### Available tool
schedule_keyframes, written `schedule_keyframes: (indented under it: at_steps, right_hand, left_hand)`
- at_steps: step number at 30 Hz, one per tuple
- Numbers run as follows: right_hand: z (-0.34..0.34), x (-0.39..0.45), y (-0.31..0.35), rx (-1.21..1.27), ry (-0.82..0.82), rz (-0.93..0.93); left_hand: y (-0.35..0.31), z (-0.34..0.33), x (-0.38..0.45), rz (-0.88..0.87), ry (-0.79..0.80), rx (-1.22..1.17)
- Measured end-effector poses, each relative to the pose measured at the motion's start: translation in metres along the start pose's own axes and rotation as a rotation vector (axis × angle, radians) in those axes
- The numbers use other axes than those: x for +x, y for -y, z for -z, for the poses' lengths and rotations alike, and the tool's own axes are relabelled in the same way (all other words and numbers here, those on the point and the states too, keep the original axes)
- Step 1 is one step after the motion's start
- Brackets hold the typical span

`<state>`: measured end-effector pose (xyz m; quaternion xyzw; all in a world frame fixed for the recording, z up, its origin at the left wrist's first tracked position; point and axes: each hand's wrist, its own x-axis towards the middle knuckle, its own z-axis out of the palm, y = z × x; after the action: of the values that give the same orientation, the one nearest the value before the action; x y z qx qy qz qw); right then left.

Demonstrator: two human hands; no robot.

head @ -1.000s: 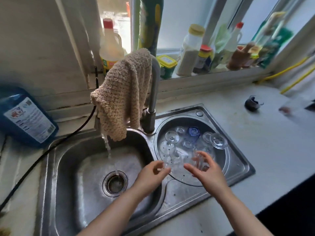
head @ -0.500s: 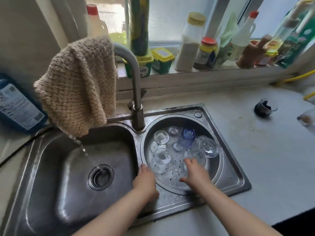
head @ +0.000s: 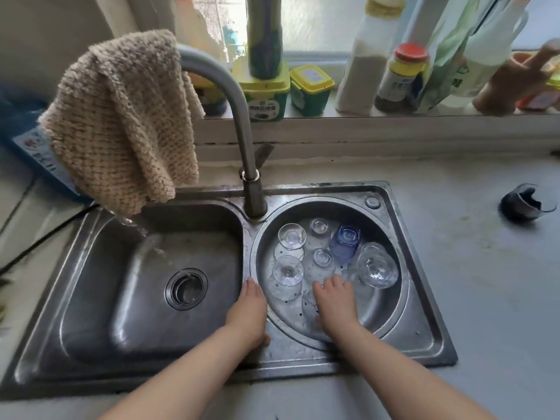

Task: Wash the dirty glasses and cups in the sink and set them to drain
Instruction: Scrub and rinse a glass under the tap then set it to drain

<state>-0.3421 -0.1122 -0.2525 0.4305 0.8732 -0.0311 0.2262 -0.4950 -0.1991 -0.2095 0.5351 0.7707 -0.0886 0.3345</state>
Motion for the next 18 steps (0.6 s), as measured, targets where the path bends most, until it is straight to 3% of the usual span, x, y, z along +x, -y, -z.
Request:
schedule_keyframes:
  at_steps: [18]
  right_hand:
    - [-0.001, -0.006, -0.021, -0.029, 0.054, -0.107]
  left_hand:
    - [0.010, -0.007, 0.000, -0.047, 0.003, -0.066]
